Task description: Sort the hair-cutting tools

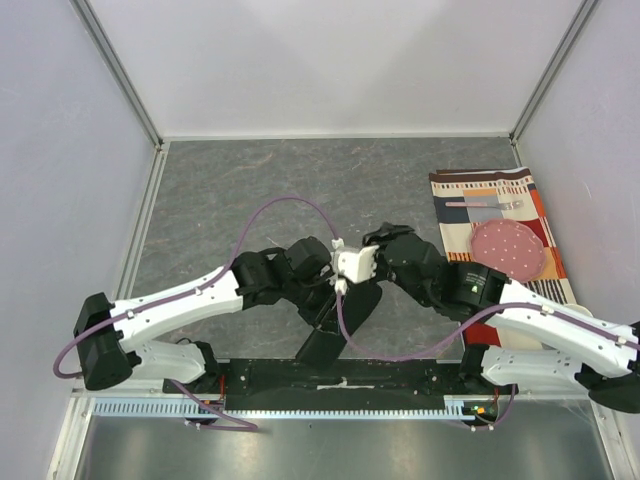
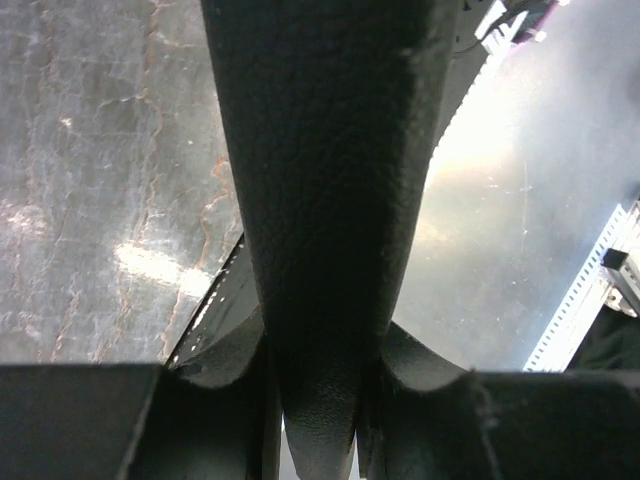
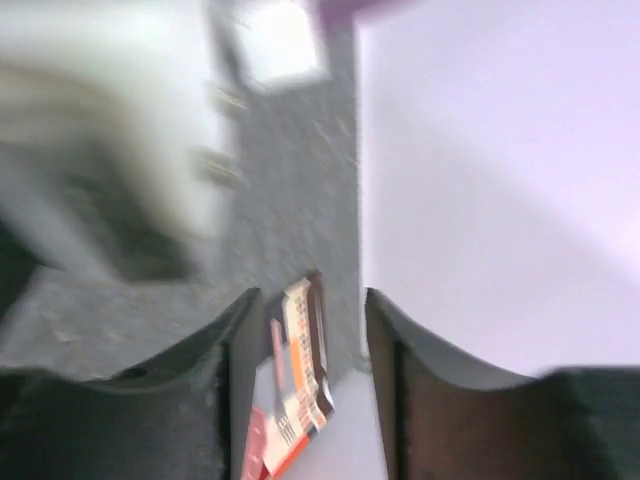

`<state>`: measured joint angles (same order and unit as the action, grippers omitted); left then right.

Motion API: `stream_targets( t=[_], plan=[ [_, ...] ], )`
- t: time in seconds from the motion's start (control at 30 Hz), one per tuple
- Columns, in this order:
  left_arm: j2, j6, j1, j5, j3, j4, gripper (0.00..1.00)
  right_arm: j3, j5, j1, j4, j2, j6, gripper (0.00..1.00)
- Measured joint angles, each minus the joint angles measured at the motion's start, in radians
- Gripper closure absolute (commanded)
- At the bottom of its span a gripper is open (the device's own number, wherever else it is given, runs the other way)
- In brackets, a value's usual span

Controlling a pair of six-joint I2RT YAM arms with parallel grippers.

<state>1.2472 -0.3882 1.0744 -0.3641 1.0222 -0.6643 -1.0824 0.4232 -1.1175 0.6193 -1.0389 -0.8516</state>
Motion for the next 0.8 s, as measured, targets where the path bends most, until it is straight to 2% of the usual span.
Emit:
stream_targets(
  t=[0.07,0.2,0.27,0.4,0.47,0.63,0.8],
  plan=[
    [0.016,-0.001,-0.011,0.016,0.011,-0.019,0.98,0.012,0.114,0.010,-0.043,0.016,0.076,0.23],
    [0.076,-0.003,-0.090,0.031,0.057,-0.039,0.98,0.042,0.314,0.041,-0.095,0.026,0.295,0.18],
    [0.113,-0.003,-0.144,0.023,0.084,-0.023,0.98,0.058,0.349,0.056,-0.107,0.026,0.392,0.16],
    [0.218,-0.010,-0.243,-0.019,0.153,0.032,0.98,0.095,0.348,0.091,-0.111,0.026,0.601,0.11],
    [0.284,-0.015,-0.276,-0.045,0.199,0.061,0.98,0.107,0.335,0.103,-0.109,0.025,0.732,0.02],
    [0.493,-0.045,-0.330,-0.114,0.303,0.167,0.97,0.140,0.282,0.117,-0.110,0.012,1.012,0.02],
    [0.641,-0.098,-0.368,-0.164,0.314,0.256,0.91,0.198,0.238,0.121,-0.102,-0.059,1.236,0.02]
  ],
)
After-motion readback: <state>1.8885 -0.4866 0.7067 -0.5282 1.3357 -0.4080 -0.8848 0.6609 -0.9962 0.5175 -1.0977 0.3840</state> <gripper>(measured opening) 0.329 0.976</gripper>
